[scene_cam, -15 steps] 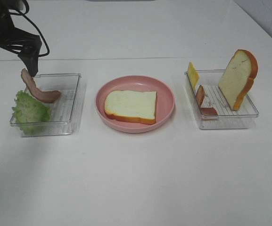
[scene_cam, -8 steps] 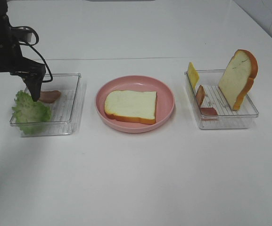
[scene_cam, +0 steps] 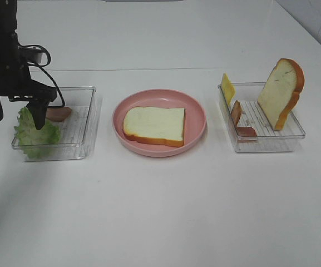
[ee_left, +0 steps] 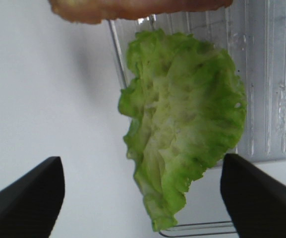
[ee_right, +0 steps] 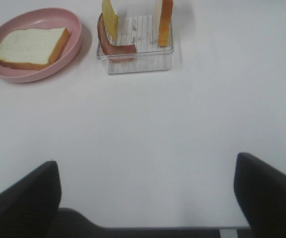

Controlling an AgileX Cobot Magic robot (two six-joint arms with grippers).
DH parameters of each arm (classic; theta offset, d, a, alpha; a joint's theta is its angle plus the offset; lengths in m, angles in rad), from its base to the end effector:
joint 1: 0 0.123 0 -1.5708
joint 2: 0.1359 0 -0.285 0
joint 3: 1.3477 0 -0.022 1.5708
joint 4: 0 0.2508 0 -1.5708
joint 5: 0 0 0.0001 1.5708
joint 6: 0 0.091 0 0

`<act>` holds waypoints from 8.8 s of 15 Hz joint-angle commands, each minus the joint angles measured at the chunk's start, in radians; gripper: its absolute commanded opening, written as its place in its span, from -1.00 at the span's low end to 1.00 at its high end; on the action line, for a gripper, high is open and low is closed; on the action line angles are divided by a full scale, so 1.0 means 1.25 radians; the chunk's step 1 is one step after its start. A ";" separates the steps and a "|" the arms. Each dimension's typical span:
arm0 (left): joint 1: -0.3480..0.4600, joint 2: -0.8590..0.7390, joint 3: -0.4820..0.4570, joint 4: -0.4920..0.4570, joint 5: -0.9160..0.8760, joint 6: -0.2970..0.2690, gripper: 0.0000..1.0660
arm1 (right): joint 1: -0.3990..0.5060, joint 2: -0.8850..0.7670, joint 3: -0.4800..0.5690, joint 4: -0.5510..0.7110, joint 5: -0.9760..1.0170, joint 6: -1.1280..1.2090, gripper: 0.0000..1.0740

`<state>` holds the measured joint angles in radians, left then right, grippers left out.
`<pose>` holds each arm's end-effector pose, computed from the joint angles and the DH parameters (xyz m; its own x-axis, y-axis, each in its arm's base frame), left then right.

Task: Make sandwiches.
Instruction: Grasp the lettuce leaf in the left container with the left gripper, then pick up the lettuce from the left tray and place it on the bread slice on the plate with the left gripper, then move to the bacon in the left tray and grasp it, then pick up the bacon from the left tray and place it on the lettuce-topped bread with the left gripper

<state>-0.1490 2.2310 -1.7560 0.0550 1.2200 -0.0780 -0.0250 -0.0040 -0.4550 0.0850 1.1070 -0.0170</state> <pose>0.4366 -0.0608 0.1571 -0.9954 0.0898 0.0334 0.0915 0.9944 0.0536 -0.0026 0.0070 0.2613 -0.5312 0.0343 -0.8466 -0.0282 0.9979 0.0582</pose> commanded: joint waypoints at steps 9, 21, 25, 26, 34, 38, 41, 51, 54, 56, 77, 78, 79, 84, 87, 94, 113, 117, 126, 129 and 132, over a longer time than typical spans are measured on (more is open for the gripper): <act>-0.002 0.004 0.006 -0.002 0.035 0.045 -0.86 | 0.000 -0.023 0.003 0.006 -0.006 -0.001 0.68; -0.012 -0.095 0.003 -0.082 0.031 0.062 -1.00 | 0.000 -0.023 0.003 0.006 -0.006 -0.001 0.68; -0.038 -0.155 -0.022 -0.147 0.020 0.070 -1.00 | 0.000 -0.023 0.003 0.006 -0.006 -0.001 0.68; -0.045 -0.163 -0.029 -0.175 0.021 0.080 -1.00 | 0.000 -0.023 0.003 0.006 -0.006 -0.001 0.68; -0.118 -0.098 -0.078 -0.618 -0.100 0.318 -1.00 | 0.000 -0.023 0.003 0.006 -0.006 -0.001 0.68; -0.137 0.026 -0.168 -0.755 -0.050 0.382 -1.00 | 0.000 -0.023 0.003 0.006 -0.006 -0.001 0.68; -0.175 0.133 -0.282 -0.754 0.004 0.358 -1.00 | 0.000 -0.022 0.003 0.006 -0.006 -0.001 0.68; -0.192 0.246 -0.405 -0.506 0.026 0.228 -1.00 | 0.000 -0.022 0.003 0.006 -0.006 -0.001 0.68; -0.192 0.246 -0.405 -0.453 -0.004 0.214 -1.00 | 0.000 -0.022 0.003 0.006 -0.006 -0.001 0.68; -0.192 0.246 -0.405 -0.453 -0.012 0.214 -1.00 | 0.000 -0.022 0.003 0.006 -0.006 -0.001 0.68; -0.161 0.030 -0.402 -0.081 0.079 -0.042 0.89 | 0.000 -0.022 0.003 0.006 -0.006 -0.001 0.68; -0.137 0.021 -0.402 -0.078 0.079 -0.034 0.89 | 0.000 -0.022 0.003 0.006 -0.006 -0.001 0.68; -0.120 0.014 -0.402 -0.078 0.079 -0.029 0.89 | 0.000 -0.022 0.003 0.006 -0.006 -0.001 0.68; 0.070 0.006 -0.383 -0.118 0.079 0.012 0.89 | 0.000 -0.022 0.003 0.006 -0.006 -0.001 0.68; 0.126 0.006 -0.312 -0.143 0.079 0.042 0.88 | 0.000 -0.022 0.003 0.006 -0.006 -0.001 0.68; 0.126 0.057 -0.266 -0.145 0.059 0.077 0.83 | 0.000 -0.022 0.003 0.006 -0.006 -0.001 0.68; 0.091 0.145 -0.304 -0.126 -0.011 0.094 -1.00 | 0.000 -0.022 0.003 0.006 -0.006 -0.001 0.68; 0.091 0.141 -0.304 -0.126 -0.014 0.096 -1.00 | 0.000 -0.022 0.003 0.006 -0.006 -0.001 0.68; 0.036 -0.037 -0.306 -0.248 0.028 0.072 -1.00 | 0.000 -0.022 0.003 0.006 -0.006 -0.001 0.68; -0.057 -0.086 -0.306 -0.250 0.041 0.071 -1.00 | 0.000 -0.022 0.003 0.006 -0.006 -0.001 0.68; -0.168 -0.086 -0.310 -0.257 0.028 0.053 -1.00 | 0.000 -0.022 0.003 0.006 -0.006 -0.001 0.68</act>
<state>-0.3480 2.1270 -2.1420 -0.2560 1.2130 0.0000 -0.0250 -0.0040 -0.4550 0.0870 1.1070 -0.0170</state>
